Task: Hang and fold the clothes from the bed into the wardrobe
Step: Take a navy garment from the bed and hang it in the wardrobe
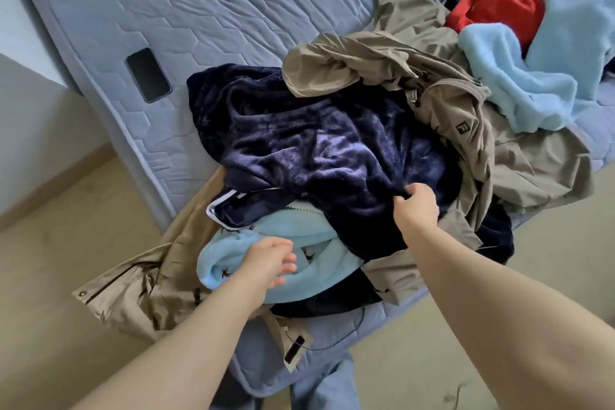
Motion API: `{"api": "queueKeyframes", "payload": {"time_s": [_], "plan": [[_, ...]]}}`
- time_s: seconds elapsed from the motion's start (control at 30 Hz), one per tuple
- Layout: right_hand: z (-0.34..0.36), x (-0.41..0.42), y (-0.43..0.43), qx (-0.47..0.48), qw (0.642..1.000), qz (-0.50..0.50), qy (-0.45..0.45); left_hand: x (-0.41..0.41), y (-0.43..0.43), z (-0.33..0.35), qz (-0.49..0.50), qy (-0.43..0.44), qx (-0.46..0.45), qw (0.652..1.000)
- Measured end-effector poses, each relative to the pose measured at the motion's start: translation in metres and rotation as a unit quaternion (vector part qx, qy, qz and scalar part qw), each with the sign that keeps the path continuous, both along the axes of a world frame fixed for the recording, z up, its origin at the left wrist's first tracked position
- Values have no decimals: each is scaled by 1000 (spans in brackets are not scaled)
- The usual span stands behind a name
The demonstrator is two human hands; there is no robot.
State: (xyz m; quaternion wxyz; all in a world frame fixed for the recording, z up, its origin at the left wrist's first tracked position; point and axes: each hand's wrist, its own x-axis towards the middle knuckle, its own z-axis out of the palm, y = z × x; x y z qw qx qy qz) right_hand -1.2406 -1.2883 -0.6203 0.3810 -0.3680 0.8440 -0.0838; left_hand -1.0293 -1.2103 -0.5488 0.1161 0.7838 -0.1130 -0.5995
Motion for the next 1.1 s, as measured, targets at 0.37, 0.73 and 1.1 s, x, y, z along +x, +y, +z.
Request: {"api": "queueKeyframes", "payload": {"time_s": [0.37, 0.73, 1.1], "plan": [[97, 49, 48, -76, 938, -74, -329, 8, -3, 31, 131, 42, -38, 990], [220, 133, 97, -11, 884, 40, -465, 40, -1, 109, 234, 201, -122, 943], [251, 195, 122, -57, 916, -153, -368, 155, 65, 191, 75, 186, -283, 938]]}}
